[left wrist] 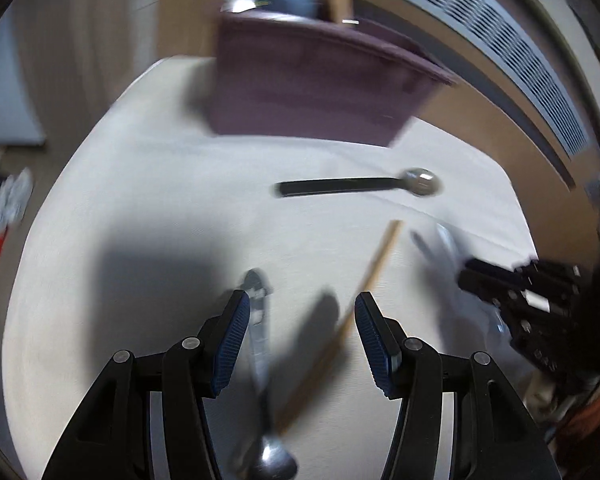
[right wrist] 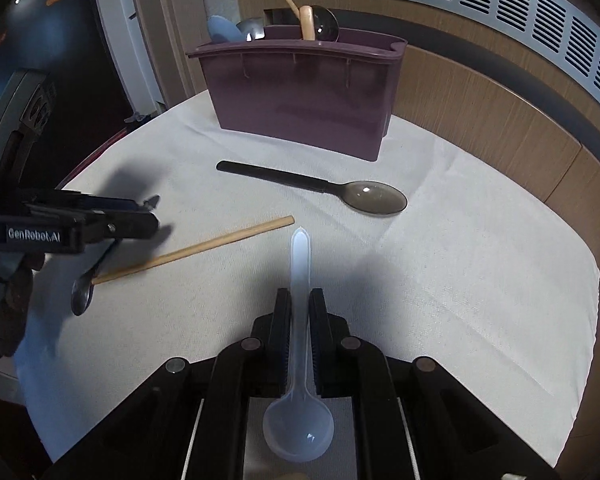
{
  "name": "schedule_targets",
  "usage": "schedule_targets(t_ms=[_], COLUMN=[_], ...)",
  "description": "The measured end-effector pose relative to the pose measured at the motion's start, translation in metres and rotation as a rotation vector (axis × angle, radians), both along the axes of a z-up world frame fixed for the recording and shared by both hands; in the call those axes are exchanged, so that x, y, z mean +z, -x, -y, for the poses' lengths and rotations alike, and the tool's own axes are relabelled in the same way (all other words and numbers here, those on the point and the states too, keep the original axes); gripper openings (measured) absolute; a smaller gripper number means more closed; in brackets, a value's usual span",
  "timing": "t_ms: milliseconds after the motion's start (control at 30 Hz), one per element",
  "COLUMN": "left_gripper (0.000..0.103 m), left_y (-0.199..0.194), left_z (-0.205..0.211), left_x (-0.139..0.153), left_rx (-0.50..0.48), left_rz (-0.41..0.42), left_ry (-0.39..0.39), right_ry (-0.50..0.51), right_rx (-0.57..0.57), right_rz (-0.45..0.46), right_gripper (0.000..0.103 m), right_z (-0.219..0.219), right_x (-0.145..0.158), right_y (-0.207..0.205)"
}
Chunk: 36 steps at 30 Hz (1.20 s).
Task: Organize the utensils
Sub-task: 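Grasp the wooden chopstick with the left tool while the right holds the white spoon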
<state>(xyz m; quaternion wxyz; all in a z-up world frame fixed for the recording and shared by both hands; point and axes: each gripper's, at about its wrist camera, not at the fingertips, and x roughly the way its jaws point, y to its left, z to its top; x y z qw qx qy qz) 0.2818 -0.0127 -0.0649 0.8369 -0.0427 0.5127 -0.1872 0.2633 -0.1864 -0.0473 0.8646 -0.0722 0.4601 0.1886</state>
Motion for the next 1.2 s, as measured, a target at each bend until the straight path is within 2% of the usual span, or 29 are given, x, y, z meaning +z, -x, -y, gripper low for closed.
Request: schedule_targets(t_ms=[100,200,300,533,600,767,967,1000,1067,1133,1200], left_gripper=[0.056,0.052,0.034,0.023,0.023,0.023,0.022,0.021,0.01,0.01,0.01], left_y=[0.008,0.016,0.013,-0.008,-0.014,-0.023,-0.025,-0.022,-0.013,-0.003,0.007], left_z=[0.019,0.036,0.054,0.08,0.083,0.085,0.081,0.082,0.079,0.071,0.057], left_x=[0.011,0.016,0.011,-0.006,-0.012,-0.013,-0.012,-0.01,-0.008,-0.003,0.007], left_rx=[-0.104,-0.215,-0.276,-0.251,-0.224,-0.189,-0.196,-0.198,-0.193,-0.162,-0.105], left_rz=[0.074,0.086,0.063,0.034,0.004,-0.037,-0.06,-0.055,-0.038,-0.006,0.029], left_ry=[-0.078,-0.103,-0.156,-0.269,-0.297,-0.286,-0.261,-0.264,-0.264,-0.218,-0.124], right_ry=[-0.001,-0.016,-0.038,-0.084,-0.087,-0.114,-0.128,-0.131,-0.139,-0.145,-0.155], right_rx=[-0.008,-0.031,-0.057,-0.092,-0.093,-0.107,-0.114,-0.114,-0.112,-0.108,-0.102], right_rz=[0.004,-0.001,-0.003,-0.004,-0.002,0.007,0.011,0.013,0.017,0.021,0.023], right_gripper=[0.009,0.009,0.009,0.009,0.009,0.009,0.009,0.009,0.009,0.009,0.009], right_z=[0.006,0.016,0.027,0.043,0.045,0.051,0.049,0.048,0.047,0.046,0.044], right_x=[0.002,0.003,0.004,0.007,0.007,0.008,0.006,0.007,0.009,0.011,0.013], right_y=[-0.003,-0.007,-0.012,-0.006,-0.004,0.001,0.004,0.005,0.008,0.011,0.015])
